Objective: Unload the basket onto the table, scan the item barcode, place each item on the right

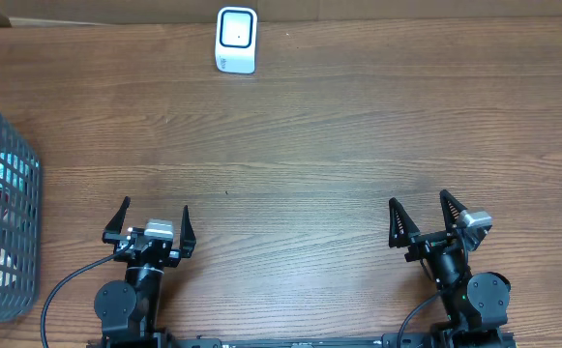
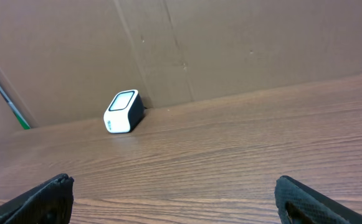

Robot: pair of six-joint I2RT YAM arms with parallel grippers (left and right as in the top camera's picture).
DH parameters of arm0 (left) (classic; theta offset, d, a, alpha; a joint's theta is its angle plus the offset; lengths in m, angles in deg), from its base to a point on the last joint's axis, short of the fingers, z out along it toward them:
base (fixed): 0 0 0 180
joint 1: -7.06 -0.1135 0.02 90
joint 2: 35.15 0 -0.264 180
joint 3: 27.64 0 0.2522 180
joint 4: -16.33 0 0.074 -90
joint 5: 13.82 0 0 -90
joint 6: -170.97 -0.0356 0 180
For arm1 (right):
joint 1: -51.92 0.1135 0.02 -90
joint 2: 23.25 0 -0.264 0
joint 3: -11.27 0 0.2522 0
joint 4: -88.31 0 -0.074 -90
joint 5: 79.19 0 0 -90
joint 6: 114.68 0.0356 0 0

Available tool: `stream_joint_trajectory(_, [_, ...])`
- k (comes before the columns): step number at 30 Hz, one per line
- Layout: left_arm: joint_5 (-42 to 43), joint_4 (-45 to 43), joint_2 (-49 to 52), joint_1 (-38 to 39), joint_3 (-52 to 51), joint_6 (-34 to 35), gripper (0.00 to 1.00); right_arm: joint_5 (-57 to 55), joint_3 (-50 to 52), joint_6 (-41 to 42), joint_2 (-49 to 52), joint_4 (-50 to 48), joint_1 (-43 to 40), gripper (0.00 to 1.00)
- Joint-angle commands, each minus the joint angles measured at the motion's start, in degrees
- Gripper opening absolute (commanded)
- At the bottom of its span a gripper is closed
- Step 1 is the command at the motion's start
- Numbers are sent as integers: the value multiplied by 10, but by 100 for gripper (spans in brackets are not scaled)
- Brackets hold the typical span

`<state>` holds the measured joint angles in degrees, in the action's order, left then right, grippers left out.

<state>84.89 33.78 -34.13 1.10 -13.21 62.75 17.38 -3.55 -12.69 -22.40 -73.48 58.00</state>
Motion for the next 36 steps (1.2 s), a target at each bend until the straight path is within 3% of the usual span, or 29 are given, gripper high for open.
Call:
stream_joint_trajectory(1, [-3,-1,-7,4,-4,-9,100,-7,6,-3,-7,-3,3,100])
stream_joint_trajectory(20, [-5,-1,-7,4,-4,-43,100,-7,6,-3,-7,-3,3,100])
stream_joint_trajectory(29, [-17,9,-5,3,17,97,100,-7,6,-3,-7,-3,3,100])
stream_joint_trajectory(36, [-17,64,90,2,153,131,100,-7,6,-3,-7,-3,3,100])
